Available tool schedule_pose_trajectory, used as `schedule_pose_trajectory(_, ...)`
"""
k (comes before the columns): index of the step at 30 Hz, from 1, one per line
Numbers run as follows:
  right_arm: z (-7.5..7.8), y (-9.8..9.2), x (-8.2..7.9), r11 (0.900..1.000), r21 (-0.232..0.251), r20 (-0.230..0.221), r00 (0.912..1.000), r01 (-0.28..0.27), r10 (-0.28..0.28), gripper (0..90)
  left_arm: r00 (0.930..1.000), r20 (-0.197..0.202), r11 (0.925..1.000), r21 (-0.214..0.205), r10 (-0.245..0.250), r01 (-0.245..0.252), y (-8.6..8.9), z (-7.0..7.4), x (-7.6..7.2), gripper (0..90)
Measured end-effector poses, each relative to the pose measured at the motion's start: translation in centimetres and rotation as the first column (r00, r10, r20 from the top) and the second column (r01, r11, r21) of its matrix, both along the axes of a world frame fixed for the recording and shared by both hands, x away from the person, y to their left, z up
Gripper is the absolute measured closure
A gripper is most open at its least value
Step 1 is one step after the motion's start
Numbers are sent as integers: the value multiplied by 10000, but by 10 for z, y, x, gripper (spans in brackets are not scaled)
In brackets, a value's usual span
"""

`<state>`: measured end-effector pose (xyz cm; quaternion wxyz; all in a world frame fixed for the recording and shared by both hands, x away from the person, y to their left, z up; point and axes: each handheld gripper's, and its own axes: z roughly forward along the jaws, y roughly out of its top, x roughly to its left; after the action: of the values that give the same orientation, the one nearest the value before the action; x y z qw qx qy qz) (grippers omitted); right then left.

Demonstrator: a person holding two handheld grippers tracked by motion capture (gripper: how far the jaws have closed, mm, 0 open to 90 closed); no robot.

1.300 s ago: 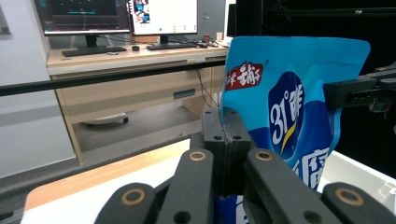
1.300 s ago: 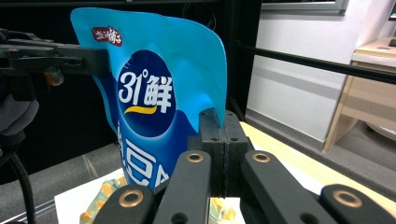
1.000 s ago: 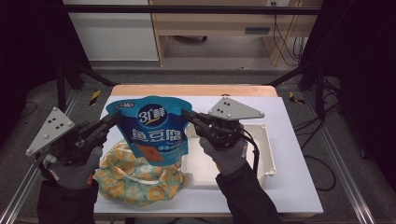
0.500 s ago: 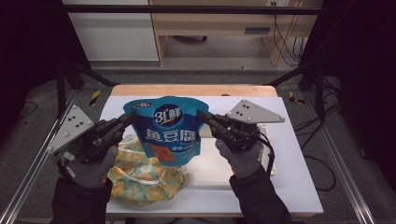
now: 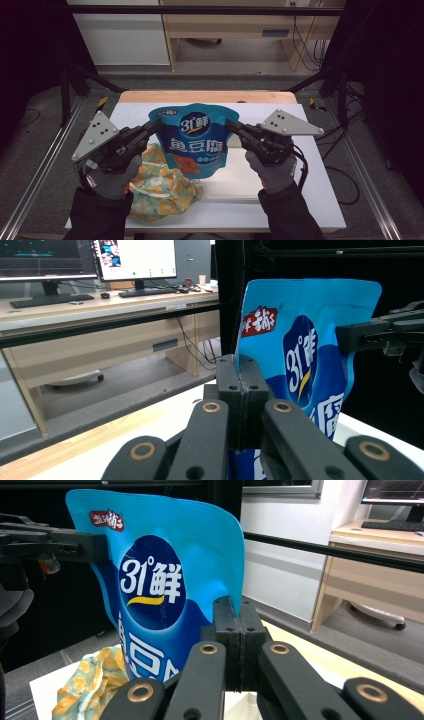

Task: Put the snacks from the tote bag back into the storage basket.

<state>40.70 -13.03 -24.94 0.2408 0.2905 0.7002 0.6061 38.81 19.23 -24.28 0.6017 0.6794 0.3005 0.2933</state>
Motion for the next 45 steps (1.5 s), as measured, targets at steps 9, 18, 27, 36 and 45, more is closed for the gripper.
schedule_pose_trajectory(9,-3,-17,-2,9995,-28,-21,9995,316,-316,900,9996,-36,9995,113,-283,283,-17,-2,4,900)
schedule_pose_trajectory(18,-3,-32,-4,9982,-44,-72,9982,597,-597,900,9981,-238,9983,101,-568,570,-32,-3,7,900)
schedule_pose_trajectory(27,-8,-44,-4,9965,-68,-154,9963,839,-840,900,9965,-366,9969,217,-751,759,-45,-8,13,900)
schedule_pose_trajectory(36,-14,-54,-4,9947,-131,-280,9943,1023,-1027,900,9944,-547,9952,331,-900,919,-54,-16,18,900)
schedule_pose_trajectory(45,-24,-60,-3,9930,-186,-417,9923,1163,-1170,900,9920,-771,9932,520,-996,1037,-61,-25,24,900)
